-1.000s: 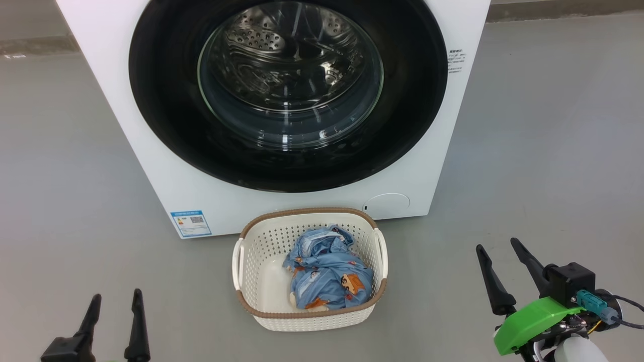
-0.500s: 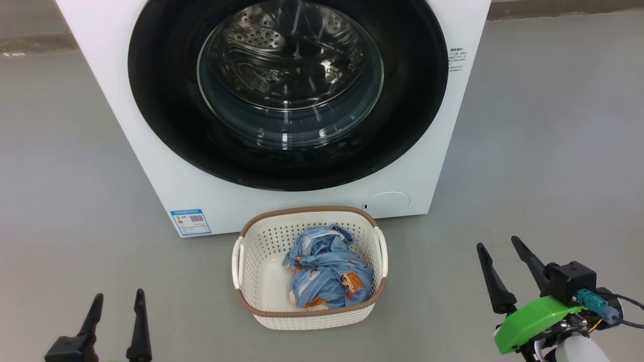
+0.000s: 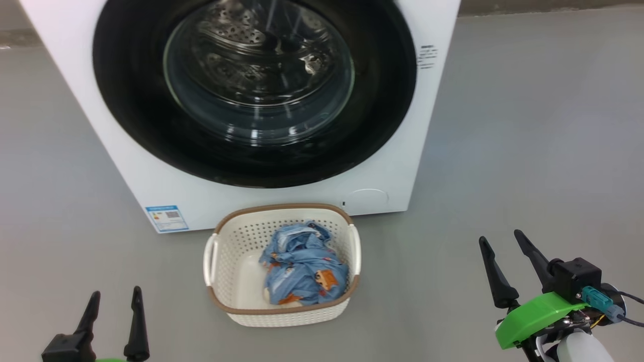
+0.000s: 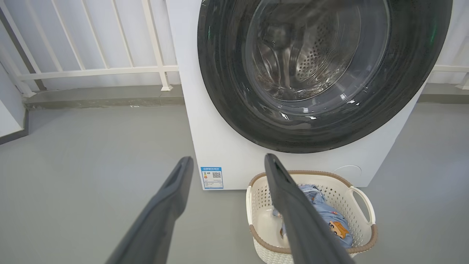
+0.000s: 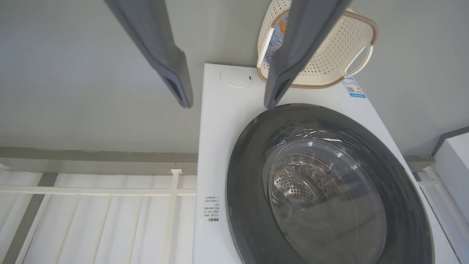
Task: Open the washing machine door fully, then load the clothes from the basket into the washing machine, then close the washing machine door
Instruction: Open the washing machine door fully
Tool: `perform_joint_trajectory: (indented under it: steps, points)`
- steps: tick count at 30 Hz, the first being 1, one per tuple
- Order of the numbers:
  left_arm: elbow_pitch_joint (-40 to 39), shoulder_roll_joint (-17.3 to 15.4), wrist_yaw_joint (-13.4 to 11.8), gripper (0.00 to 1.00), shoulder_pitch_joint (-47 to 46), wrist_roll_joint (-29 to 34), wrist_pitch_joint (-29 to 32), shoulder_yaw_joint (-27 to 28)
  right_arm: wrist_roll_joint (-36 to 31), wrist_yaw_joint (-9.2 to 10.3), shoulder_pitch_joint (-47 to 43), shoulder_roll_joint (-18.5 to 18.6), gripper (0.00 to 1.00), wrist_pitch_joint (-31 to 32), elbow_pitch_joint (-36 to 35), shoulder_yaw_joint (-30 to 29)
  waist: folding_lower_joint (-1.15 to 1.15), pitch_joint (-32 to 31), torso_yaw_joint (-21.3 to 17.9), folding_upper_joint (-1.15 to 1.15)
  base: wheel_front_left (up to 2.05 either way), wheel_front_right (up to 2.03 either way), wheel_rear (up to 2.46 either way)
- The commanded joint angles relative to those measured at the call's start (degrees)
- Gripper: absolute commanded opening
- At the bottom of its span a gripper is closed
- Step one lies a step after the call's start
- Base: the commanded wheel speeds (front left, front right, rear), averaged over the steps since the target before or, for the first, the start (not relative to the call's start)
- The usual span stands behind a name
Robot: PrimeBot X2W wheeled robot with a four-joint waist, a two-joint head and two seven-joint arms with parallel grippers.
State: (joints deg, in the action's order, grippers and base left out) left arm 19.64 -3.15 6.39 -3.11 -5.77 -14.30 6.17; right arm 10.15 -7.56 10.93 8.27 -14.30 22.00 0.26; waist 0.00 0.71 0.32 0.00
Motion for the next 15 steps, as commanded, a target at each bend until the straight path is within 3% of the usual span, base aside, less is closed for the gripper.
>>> perform_joint_trajectory:
  steps: [1, 8, 15]
  points:
    - [-1.48, -0.71, 0.26, 1.00, -2.89, 0.18, -0.70, 1.90, -0.63, 0.08, 1.48, 0.16, 1.00, -0.70, -1.63, 0.88, 0.00, 0.12, 0.02, 0.00, 1.23, 1.23, -2.46]
    - [-3.07, -0.49, 0.35, 1.00, -3.06, -0.23, -0.70, 2.51, -1.03, 0.08, 1.78, 0.12, 1.00, -0.70, -2.19, 0.58, 0.00, 0.63, 0.11, 0.00, 1.11, 1.11, -2.23]
    - [-3.16, -0.33, 0.58, 1.00, -3.03, -0.40, -0.70, 2.25, -0.98, 0.08, 1.85, 0.37, 1.00, -0.70, -2.38, 0.44, 0.00, 0.75, 0.29, 0.00, 0.59, 0.59, -1.19]
